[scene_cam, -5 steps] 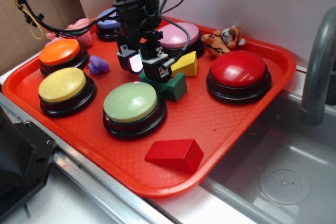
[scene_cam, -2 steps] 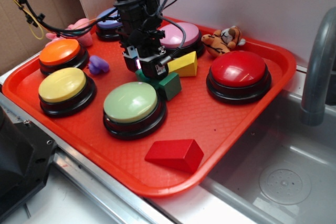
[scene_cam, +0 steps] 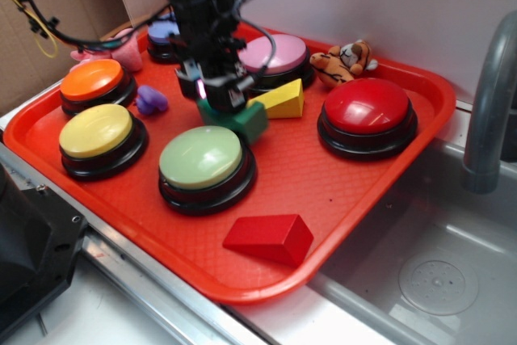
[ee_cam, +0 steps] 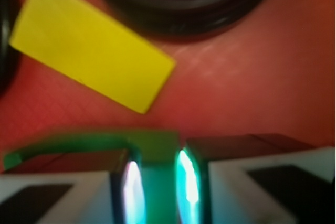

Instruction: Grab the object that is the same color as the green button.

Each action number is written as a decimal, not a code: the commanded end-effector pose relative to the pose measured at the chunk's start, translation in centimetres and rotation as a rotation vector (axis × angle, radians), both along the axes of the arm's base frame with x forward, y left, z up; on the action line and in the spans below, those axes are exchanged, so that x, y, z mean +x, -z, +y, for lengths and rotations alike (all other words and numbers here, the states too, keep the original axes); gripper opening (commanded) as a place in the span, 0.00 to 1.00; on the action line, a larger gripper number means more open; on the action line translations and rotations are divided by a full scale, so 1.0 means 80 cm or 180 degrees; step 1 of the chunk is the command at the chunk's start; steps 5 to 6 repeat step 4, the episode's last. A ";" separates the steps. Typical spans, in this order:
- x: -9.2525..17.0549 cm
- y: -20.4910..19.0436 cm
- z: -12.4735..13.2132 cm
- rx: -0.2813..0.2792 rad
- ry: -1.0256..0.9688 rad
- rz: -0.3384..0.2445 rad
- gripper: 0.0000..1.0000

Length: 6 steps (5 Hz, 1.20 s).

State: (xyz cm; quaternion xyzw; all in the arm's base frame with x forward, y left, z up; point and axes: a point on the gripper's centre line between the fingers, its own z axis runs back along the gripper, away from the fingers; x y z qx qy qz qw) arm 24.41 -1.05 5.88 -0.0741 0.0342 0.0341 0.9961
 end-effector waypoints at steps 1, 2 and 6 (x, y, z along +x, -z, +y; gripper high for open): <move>-0.008 -0.122 0.026 0.0498 -0.0022 -0.0456 0.00; -0.024 -0.160 0.041 0.0721 -0.0103 -0.0561 0.00; -0.038 -0.175 0.053 0.0890 -0.0017 -0.0600 0.00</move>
